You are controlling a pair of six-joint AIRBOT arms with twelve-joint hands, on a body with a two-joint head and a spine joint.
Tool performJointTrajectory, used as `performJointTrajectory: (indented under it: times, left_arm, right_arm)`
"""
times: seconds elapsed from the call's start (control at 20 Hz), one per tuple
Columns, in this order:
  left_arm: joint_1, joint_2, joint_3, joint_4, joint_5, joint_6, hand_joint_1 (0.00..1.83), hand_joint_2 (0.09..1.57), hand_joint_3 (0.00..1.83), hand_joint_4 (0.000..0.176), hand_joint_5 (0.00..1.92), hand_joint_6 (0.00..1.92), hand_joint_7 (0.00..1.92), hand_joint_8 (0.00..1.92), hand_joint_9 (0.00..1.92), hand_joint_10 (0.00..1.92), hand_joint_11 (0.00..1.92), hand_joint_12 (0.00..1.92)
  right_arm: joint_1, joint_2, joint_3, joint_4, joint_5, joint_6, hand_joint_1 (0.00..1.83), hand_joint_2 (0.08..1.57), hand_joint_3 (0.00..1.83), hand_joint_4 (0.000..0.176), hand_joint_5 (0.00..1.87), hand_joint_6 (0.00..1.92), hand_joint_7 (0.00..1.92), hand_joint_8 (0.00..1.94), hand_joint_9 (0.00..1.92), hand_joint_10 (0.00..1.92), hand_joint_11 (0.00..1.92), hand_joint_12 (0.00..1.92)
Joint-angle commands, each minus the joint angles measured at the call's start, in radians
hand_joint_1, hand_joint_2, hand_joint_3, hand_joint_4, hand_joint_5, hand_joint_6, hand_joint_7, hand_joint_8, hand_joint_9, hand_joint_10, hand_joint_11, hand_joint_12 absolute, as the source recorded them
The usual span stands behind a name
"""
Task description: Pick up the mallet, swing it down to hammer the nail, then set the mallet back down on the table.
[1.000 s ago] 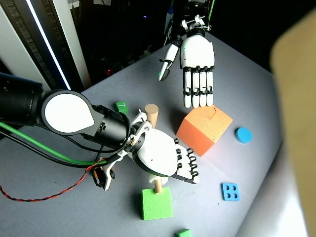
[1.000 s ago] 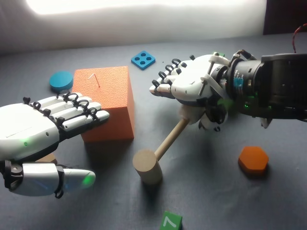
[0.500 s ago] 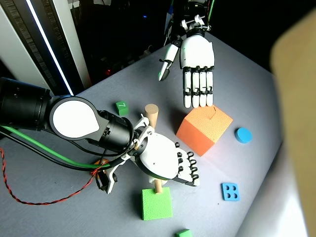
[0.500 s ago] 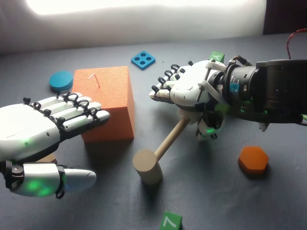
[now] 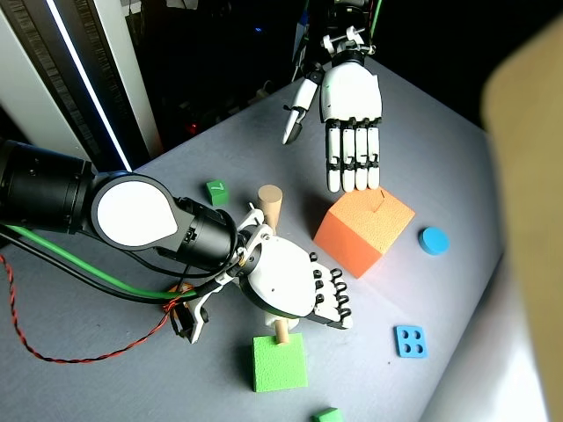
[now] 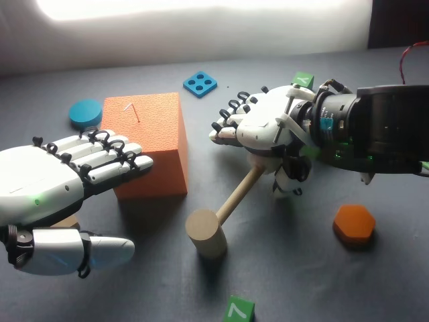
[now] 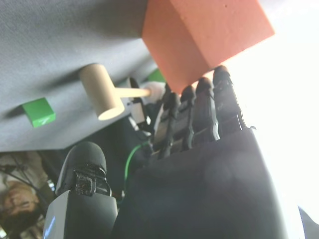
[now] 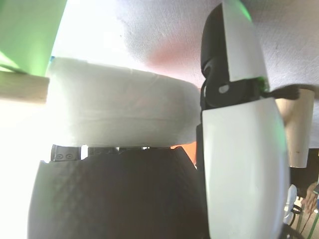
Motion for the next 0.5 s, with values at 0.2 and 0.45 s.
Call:
performJointTrajectory:
  times: [0.2,0.45]
  left_arm:
    - [-0.009,-0.003,-0.005,0.000,-0.061,-0.013,0.00,1.23,0.00,0.000,0.00,0.00,0.00,0.00,0.00,0.00,0.00,0.00]
    - [-0.009,-0.003,-0.005,0.000,-0.061,-0.013,0.00,1.23,0.00,0.000,0.00,0.00,0.00,0.00,0.00,0.00,0.00,0.00]
  right_arm:
    - [0.008,0.003,0.011,-0.019,0.045,-0.016,1.14,0.96,0.00,0.000,0.19,0.01,0.16,0.01,0.11,0.02,0.00,0.52]
    - [0.008,0.004,0.011,-0.019,0.047,-0.017,1.12,0.99,0.01,0.000,0.28,0.02,0.24,0.01,0.19,0.03,0.00,0.64]
